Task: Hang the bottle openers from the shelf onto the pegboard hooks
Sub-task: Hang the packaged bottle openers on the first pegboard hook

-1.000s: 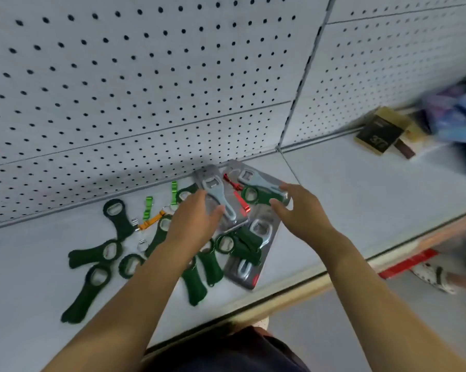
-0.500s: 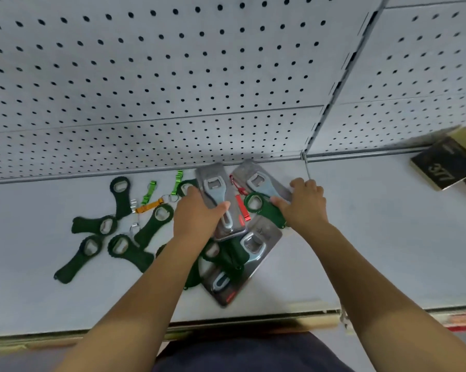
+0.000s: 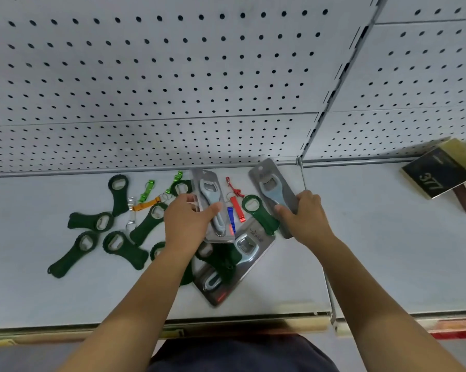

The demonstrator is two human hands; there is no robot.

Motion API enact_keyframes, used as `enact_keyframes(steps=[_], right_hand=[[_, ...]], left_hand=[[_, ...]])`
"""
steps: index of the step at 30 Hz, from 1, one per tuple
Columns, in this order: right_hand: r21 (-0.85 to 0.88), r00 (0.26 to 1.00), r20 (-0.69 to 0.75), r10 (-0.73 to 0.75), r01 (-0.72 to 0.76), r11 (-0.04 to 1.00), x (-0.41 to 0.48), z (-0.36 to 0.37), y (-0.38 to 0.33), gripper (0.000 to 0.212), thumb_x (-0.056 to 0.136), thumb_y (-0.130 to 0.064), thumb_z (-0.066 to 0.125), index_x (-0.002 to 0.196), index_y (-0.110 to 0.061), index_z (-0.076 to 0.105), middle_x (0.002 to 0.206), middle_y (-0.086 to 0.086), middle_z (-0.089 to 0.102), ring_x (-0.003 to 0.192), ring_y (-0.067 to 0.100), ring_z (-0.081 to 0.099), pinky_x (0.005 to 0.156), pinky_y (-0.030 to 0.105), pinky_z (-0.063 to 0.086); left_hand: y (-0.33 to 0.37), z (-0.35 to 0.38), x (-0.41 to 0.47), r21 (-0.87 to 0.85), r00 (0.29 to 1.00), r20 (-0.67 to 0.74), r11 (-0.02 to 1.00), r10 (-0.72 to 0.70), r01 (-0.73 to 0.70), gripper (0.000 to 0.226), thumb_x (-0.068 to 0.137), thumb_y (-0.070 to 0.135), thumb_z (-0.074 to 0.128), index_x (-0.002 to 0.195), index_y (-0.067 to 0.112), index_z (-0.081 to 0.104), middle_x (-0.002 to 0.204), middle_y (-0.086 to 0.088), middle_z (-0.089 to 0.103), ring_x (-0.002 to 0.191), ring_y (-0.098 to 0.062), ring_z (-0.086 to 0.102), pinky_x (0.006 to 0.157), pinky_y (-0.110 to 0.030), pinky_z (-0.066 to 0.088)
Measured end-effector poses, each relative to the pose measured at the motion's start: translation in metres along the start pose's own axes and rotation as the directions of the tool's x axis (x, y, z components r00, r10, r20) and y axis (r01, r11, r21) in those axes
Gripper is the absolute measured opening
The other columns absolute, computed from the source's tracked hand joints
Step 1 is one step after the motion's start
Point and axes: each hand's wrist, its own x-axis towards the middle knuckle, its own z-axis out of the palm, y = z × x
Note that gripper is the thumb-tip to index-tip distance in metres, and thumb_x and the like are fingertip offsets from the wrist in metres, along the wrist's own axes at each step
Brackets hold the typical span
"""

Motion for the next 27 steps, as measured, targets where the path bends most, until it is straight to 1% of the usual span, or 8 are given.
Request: enact_keyframes(steps=[4, 7, 12, 15, 17, 19, 22, 27], right_hand=[[-0.039, 0.998, -0.051, -0.045, 0.044, 0.998, -0.018, -0.008, -0.009, 0.034, 0.092, -0.034, 0.068, 0.105, -0.015, 0.043, 0.101, 0.003, 0.061, 0.083, 0.024, 0.063, 0.066, 0.04, 0.058], [-0.047, 0.98, -0.17, -0.101, 0.094, 0.994, -0.041, -0.01, -0.026, 0.029, 0.094, -0.03, 0.067, 0.102, -0.018, 0.042, 0.099, -0.001, 0.058, 0.078, 0.021, 0.06, 0.052, 0.024, 0.041], [0.163, 0.929, -0.321, -0.183, 0.244, 0.956, -0.092, 0.005, -0.076, 0.026, 0.093, -0.027, 0.069, 0.102, -0.02, 0.046, 0.086, -0.01, 0.058, 0.072, 0.004, 0.058, 0.057, 0.023, 0.048], [0.303, 0.921, -0.348, -0.176, 0.288, 0.908, -0.128, 0.027, -0.114, 0.028, 0.091, -0.029, 0.072, 0.107, -0.022, 0.051, 0.088, -0.017, 0.059, 0.076, -0.005, 0.056, 0.056, 0.009, 0.041], [0.369, 0.927, -0.351, -0.135, 0.269, 0.889, -0.153, 0.048, -0.14, 0.031, 0.088, -0.034, 0.075, 0.106, -0.022, 0.052, 0.09, -0.016, 0.061, 0.077, -0.005, 0.056, 0.058, 0.011, 0.041], [0.451, 0.936, -0.337, -0.106, 0.259, 0.854, -0.179, 0.075, -0.167, 0.033, 0.086, -0.037, 0.077, 0.102, -0.021, 0.053, 0.087, -0.008, 0.065, 0.073, 0.004, 0.06, 0.059, 0.017, 0.046], [0.524, 0.945, -0.301, -0.126, 0.275, 0.806, -0.218, 0.119, -0.203, 0.03, 0.086, -0.036, 0.077, 0.092, -0.018, 0.055, 0.079, 0.001, 0.064, 0.064, 0.009, 0.057, 0.051, 0.013, 0.042], [0.56, 0.958, -0.238, -0.158, 0.268, 0.784, -0.271, 0.179, -0.241, 0.026, 0.088, -0.042, 0.072, 0.094, -0.022, 0.058, 0.083, -0.003, 0.067, 0.071, 0.01, 0.063, 0.059, 0.021, 0.044]], left_hand=[[0.005, -0.019, -0.012, -0.044, 0.998, -0.023, 0.998, 0.051, -0.052, 0.045, 0.083, 0.04, 0.077, 0.118, 0.017, 0.06, 0.104, 0.005, 0.064, 0.087, -0.012, 0.066, 0.064, -0.017, 0.049], [0.003, -0.04, -0.021, -0.135, 0.996, -0.01, 0.987, 0.086, -0.086, 0.037, 0.083, 0.038, 0.078, 0.108, 0.018, 0.061, 0.102, 0.006, 0.069, 0.088, -0.009, 0.068, 0.072, -0.022, 0.055], [-0.009, -0.093, -0.034, -0.267, 0.987, 0.002, 0.952, 0.158, -0.151, 0.028, 0.084, 0.034, 0.079, 0.099, 0.015, 0.065, 0.093, 0.001, 0.074, 0.085, -0.014, 0.072, 0.066, -0.019, 0.056], [-0.028, -0.136, -0.035, -0.253, 0.979, 0.029, 0.949, 0.202, -0.189, 0.031, 0.084, 0.042, 0.077, 0.096, 0.016, 0.065, 0.094, -0.004, 0.074, 0.088, -0.024, 0.072, 0.081, -0.04, 0.061], [-0.041, -0.169, -0.034, -0.248, 0.973, 0.049, 0.947, 0.224, -0.205, 0.031, 0.085, 0.044, 0.076, 0.095, 0.017, 0.064, 0.095, -0.007, 0.074, 0.087, -0.026, 0.071, 0.078, -0.046, 0.06], [-0.057, -0.206, -0.033, -0.272, 0.968, 0.071, 0.939, 0.239, -0.212, 0.028, 0.087, 0.041, 0.075, 0.097, 0.018, 0.063, 0.092, -0.005, 0.075, 0.08, -0.019, 0.071, 0.065, -0.037, 0.057], [-0.084, -0.263, -0.03, -0.353, 0.955, 0.101, 0.907, 0.28, -0.229, 0.019, 0.089, 0.032, 0.074, 0.101, 0.024, 0.063, 0.087, 0.005, 0.078, 0.08, -0.009, 0.074, 0.071, -0.03, 0.057], [-0.134, -0.329, -0.028, -0.515, 0.939, 0.17, 0.839, 0.298, -0.173, 0.023, 0.094, 0.019, 0.069, 0.116, 0.023, 0.062, 0.092, 0.002, 0.078, 0.083, -0.009, 0.075, 0.066, -0.021, 0.058]])
